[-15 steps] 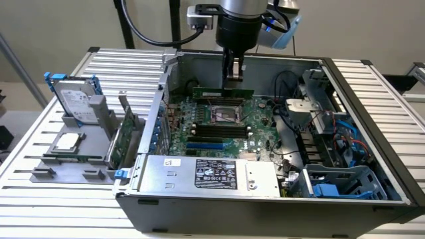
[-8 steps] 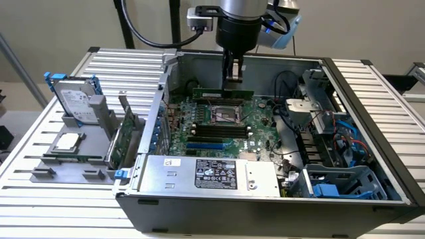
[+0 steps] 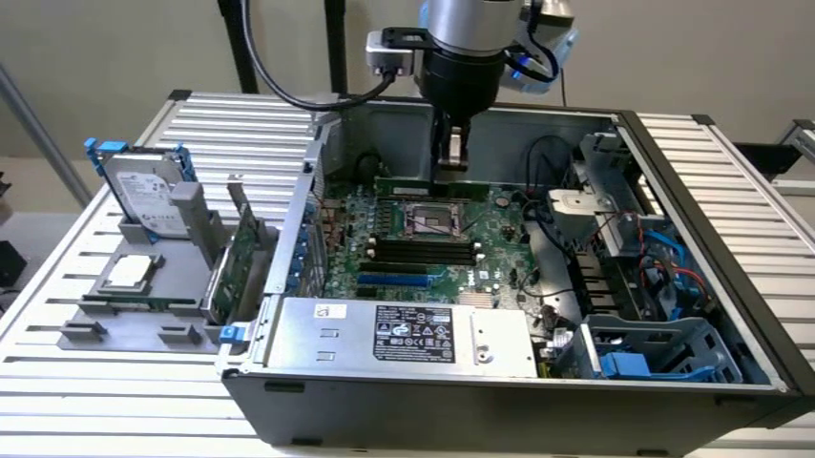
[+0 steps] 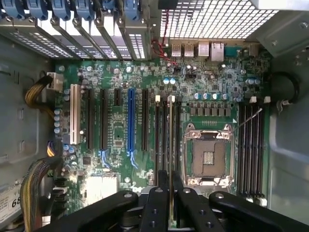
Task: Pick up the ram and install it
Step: 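Insert the ram into the slot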
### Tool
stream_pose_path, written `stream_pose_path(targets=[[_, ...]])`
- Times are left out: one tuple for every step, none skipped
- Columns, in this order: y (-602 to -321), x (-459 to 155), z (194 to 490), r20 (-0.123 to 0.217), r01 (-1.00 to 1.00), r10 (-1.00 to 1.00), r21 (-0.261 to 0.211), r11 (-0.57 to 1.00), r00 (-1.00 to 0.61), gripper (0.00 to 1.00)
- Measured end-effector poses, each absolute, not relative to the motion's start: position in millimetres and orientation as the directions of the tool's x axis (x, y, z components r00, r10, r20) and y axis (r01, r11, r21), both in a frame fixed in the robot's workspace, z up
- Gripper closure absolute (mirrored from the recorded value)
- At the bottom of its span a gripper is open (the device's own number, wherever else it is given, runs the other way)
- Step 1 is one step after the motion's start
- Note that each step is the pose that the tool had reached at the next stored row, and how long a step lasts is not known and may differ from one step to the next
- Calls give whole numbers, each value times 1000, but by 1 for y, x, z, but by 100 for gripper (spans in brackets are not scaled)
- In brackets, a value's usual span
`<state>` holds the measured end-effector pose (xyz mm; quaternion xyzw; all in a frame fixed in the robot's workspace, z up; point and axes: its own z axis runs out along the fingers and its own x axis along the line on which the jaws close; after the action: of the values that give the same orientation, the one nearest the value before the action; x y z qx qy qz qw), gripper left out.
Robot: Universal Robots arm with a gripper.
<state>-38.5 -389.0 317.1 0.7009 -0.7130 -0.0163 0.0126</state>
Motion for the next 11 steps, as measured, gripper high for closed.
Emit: stream_pose_path(targets=[[-389,-38,315,-5,-999,-1000,41,18,-18,100],[-389,-38,313,-5,-999,-1000,41,18,-18,100],[-389,-38,312,-5,-999,-1000,41,18,-18,100],[-389,-38,310,-5,-999,-1000,41,18,-18,100],[-389,-38,308,-5,-999,-1000,41,18,-18,100],[-389,-38,306,-5,-999,-1000,41,18,-18,100],[-389,-38,304,-5,-999,-1000,41,18,-18,100],[-389,-38,303,-5,-999,-1000,41,18,-18,100],[-389,-38,301,-5,-999,-1000,41,18,-18,100],[-389,-38,299,-5,-999,-1000,41,18,-18,100],[-389,-38,297,-5,-999,-1000,41,19,-19,100]])
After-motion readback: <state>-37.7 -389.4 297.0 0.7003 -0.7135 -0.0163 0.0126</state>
